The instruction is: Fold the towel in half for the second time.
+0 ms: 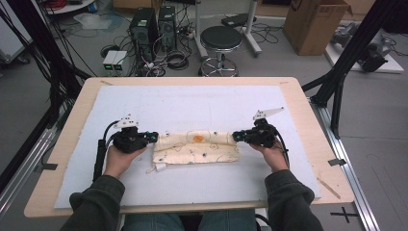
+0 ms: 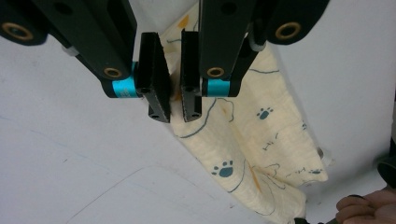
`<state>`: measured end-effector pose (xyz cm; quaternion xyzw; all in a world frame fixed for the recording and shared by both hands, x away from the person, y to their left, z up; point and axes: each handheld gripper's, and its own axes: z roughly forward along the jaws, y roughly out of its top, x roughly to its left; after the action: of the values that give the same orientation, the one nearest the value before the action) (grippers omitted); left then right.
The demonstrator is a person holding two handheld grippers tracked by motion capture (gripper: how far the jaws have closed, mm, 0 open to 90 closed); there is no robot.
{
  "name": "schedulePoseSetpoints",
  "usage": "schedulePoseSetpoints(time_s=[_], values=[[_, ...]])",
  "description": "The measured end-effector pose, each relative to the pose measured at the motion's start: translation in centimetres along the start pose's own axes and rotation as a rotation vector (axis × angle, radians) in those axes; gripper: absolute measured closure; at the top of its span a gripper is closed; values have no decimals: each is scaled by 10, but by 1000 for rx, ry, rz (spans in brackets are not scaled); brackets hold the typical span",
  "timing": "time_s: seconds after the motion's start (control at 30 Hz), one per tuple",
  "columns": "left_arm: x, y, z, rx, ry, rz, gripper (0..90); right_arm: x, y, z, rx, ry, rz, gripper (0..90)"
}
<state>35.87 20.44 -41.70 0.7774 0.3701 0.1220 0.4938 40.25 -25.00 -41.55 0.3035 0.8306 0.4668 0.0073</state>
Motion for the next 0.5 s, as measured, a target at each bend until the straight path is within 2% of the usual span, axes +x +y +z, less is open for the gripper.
schedulePoseSetpoints(time_s=[0.03,0.3,0.5], values=[[-1,0,-1,0,-2,6,849,1,-1,-1,4,3,9,822],[-10,-5,-4,0,-18,36,844,7,-5,-2,5,7,-17,821],[-11,-11,-7,18,-22,44,844,10,-9,-3,8,13,-19,820]])
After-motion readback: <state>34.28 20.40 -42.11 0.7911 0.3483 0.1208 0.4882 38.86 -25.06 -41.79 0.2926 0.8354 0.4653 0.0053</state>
